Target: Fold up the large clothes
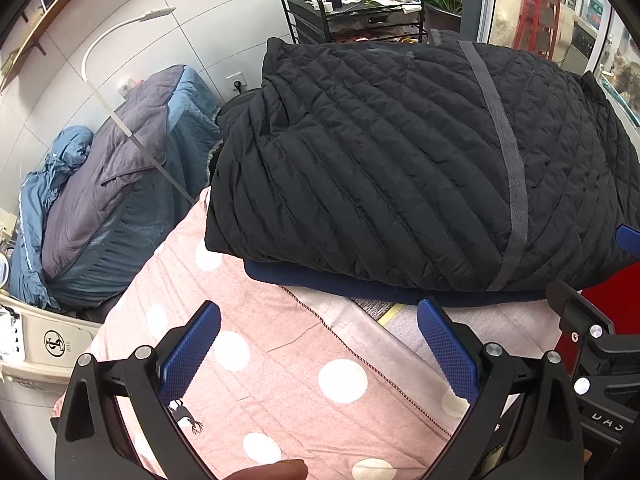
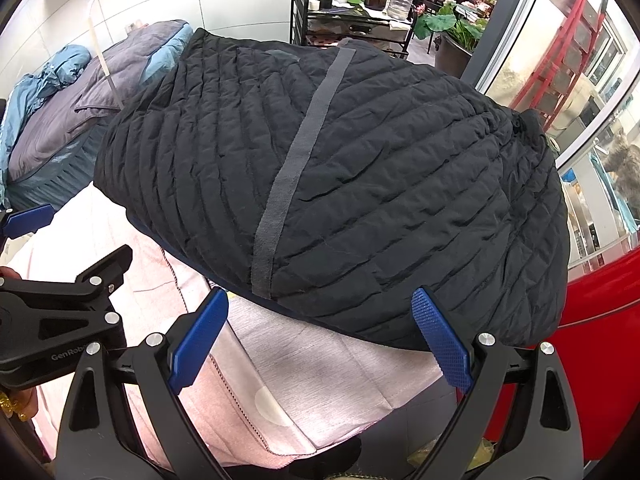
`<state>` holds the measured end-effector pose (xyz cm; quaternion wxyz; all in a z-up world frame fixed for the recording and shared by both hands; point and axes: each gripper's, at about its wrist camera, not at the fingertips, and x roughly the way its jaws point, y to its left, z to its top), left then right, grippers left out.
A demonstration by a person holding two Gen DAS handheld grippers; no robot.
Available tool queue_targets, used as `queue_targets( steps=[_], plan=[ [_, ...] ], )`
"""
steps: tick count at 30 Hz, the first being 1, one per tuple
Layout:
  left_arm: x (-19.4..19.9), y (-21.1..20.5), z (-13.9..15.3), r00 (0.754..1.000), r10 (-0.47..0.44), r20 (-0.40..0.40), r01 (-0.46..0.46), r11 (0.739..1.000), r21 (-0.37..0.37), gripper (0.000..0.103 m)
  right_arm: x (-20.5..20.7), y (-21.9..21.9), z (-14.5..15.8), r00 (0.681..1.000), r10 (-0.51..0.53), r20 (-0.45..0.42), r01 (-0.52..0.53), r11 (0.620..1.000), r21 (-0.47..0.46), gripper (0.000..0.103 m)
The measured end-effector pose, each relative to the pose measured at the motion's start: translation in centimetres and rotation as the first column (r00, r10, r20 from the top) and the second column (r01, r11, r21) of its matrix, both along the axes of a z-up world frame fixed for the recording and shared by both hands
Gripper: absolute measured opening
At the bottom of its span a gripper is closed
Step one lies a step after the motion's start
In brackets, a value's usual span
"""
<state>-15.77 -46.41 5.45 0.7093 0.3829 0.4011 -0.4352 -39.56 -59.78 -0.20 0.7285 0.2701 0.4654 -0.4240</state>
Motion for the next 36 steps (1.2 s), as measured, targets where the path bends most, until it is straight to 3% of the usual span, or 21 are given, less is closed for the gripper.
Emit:
queue_targets(
  steps=[36],
  plan=[
    [0.6, 0.13, -0.22, 1.0, 0.009, 0.023, -0.009, 1.0, 0.021, 0.097, 0.36, 0.14, -0.41, 1.0, 0.015, -0.01, -0.014, 1.0, 0.013, 0.092]
  ],
)
